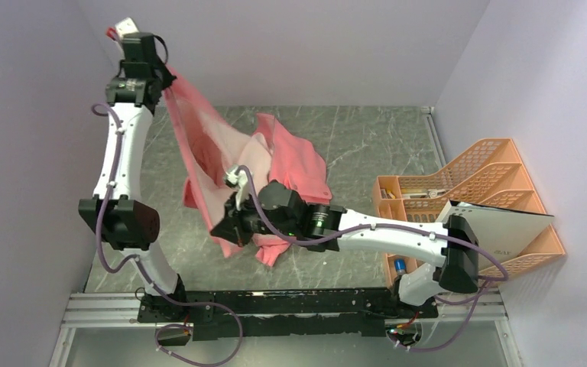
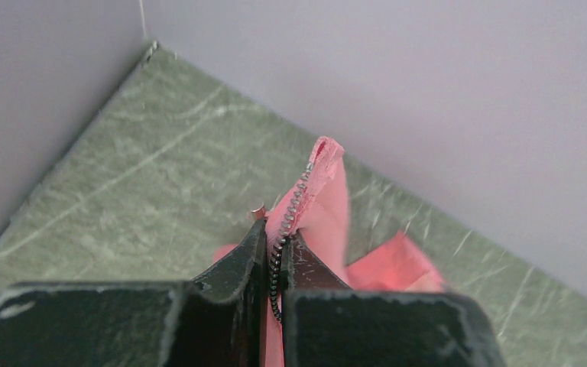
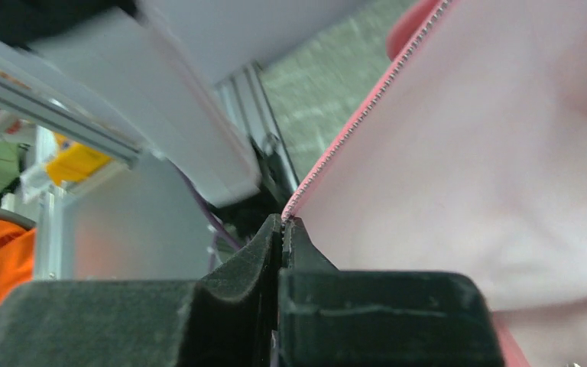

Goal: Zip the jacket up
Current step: Flatten out the jacket at the center of the board.

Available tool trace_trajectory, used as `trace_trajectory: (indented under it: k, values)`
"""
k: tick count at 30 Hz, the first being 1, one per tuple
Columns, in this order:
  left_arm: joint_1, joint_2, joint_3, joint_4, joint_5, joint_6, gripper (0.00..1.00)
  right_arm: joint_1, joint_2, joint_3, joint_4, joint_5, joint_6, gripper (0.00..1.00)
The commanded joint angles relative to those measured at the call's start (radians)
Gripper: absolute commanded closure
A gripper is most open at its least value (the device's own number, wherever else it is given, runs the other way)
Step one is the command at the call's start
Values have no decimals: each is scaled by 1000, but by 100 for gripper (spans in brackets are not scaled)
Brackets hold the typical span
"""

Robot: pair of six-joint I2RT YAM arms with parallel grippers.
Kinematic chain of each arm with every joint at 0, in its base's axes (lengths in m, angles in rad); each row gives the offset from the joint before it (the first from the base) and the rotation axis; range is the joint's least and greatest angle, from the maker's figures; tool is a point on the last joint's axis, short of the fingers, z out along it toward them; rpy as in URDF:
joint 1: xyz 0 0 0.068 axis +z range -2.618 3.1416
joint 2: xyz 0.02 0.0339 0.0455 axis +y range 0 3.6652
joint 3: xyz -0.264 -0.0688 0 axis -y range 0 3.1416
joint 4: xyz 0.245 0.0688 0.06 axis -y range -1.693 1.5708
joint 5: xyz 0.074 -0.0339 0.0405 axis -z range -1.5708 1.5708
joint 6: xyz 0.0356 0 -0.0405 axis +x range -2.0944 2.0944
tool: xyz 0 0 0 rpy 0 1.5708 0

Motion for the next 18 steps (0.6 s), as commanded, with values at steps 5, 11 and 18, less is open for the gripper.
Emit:
trace_trajectory:
  k: [5, 11, 18]
  values:
    - [199, -62, 227, 124, 45, -42, 95, 146, 130, 387, -146, -162, -83, 100]
    - [364, -98, 220, 121, 136, -96, 95, 179, 190, 522, -183, -182, -89, 100]
    - [376, -96, 164, 196, 232, -59, 95, 172, 165, 416, -156, -52, -34, 100]
